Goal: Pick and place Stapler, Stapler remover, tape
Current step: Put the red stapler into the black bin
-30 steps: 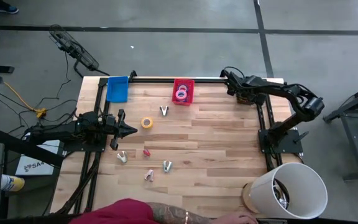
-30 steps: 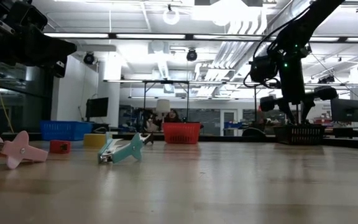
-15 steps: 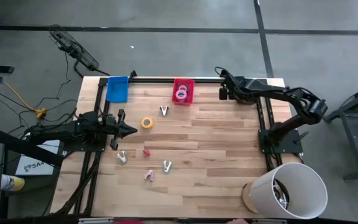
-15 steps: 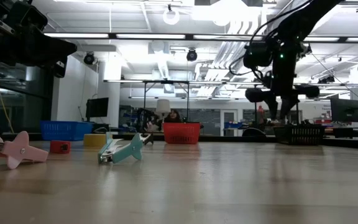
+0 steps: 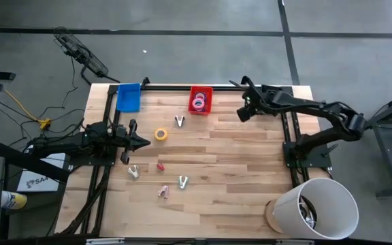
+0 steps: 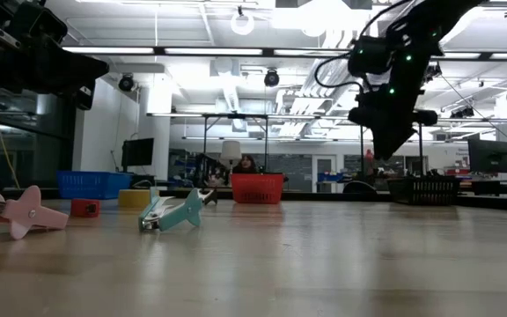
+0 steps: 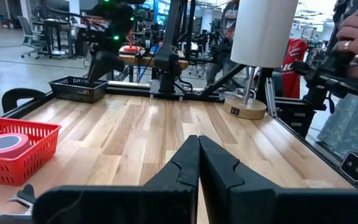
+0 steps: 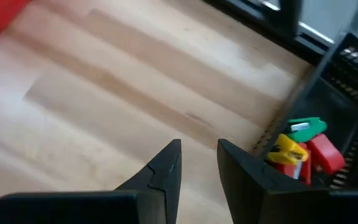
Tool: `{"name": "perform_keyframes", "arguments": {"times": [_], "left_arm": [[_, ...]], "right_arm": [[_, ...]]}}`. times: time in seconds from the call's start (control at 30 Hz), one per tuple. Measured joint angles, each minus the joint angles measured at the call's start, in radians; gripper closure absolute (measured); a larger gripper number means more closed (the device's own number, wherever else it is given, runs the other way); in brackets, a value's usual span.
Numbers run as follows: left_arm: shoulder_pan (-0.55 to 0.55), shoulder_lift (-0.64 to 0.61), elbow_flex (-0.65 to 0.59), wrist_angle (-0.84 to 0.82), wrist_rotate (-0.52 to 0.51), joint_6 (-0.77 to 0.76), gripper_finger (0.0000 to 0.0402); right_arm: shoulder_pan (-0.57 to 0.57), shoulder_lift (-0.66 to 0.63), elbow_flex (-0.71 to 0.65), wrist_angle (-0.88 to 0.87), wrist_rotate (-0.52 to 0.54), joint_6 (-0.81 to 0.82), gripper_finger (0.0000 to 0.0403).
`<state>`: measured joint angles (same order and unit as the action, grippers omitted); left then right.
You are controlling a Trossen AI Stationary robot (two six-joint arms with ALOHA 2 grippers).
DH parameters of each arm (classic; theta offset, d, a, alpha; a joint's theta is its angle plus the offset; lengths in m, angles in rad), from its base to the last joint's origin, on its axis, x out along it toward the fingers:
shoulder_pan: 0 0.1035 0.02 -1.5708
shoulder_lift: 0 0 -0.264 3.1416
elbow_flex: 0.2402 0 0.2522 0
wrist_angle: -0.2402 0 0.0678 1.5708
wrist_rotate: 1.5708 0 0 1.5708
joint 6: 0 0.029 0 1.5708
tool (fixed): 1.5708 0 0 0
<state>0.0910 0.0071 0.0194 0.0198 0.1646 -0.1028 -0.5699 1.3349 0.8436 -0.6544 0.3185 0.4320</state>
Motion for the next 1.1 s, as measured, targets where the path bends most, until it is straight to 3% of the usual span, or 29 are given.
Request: {"name": "perform_keyframes", "arguments": {"times": [0.43,0.77,1.1], "left_arm": [[0.000,0.000,0.000,0.000,0.000,0.000,0.0401],[0.000,0.000,0.000,0.000,0.000,0.000,0.0401],[0.000,0.000,0.000,0.000,0.000,0.000,0.0401]], "right_arm": [[0.236,-0.298,-0.257,0.143,-0.136,-0.044,0.0309],[0.341,-0.414,-0.304,0.130,-0.144,0.022,0.0309],[0.370,-0.440,-0.304,0.100,-0.144,0.039,0.0309]]}}
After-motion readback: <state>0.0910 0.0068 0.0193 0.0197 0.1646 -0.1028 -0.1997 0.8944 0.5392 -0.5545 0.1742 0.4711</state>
